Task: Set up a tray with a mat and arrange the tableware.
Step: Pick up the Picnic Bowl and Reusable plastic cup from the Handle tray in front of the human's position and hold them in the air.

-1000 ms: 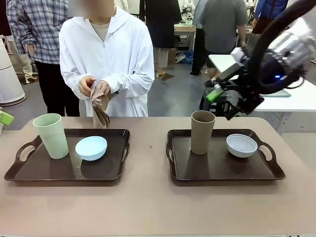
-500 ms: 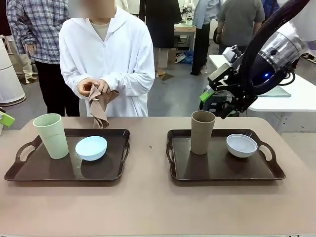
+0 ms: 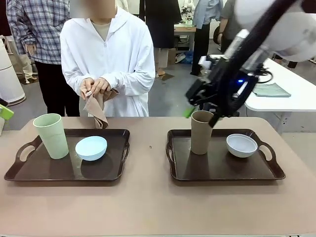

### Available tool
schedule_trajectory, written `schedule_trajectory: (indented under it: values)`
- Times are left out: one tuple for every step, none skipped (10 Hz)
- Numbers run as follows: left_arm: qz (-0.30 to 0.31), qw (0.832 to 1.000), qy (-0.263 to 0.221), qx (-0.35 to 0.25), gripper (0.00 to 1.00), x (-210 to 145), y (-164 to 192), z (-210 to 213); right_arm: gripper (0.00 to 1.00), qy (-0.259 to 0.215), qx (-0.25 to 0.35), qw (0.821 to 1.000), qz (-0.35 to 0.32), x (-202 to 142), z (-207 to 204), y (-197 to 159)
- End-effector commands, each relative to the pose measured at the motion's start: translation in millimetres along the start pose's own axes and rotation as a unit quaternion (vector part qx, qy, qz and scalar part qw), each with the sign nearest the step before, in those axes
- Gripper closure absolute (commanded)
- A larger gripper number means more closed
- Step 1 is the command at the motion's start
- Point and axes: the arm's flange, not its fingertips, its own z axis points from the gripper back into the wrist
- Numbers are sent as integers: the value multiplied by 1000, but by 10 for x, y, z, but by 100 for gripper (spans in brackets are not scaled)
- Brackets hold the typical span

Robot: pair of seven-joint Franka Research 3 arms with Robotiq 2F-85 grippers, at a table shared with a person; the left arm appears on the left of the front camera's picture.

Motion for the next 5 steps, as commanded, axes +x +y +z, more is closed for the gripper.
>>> schedule_trajectory:
  values:
    - [-40, 998, 50, -18, 0, 149, 404, 40, 0, 22, -43, 999, 4, 541, -97, 319]
    - [-66, 996, 63, -23, 0, 178, 523, 32, 0, 27, -61, 998, 0, 712, -240, 474]
    - [-117, 988, 84, -55, 0, 202, 703, 44, 0, 6, -91, 996, -18, 971, -453, 627]
    - [-143, 983, 92, -68, 0, 190, 828, 53, 0, 4, -125, 992, -20, 1146, -676, 753]
    - [-167, 978, 98, -75, 0, 164, 939, 85, 0, 12, -136, 990, -17, 1305, -869, 883]
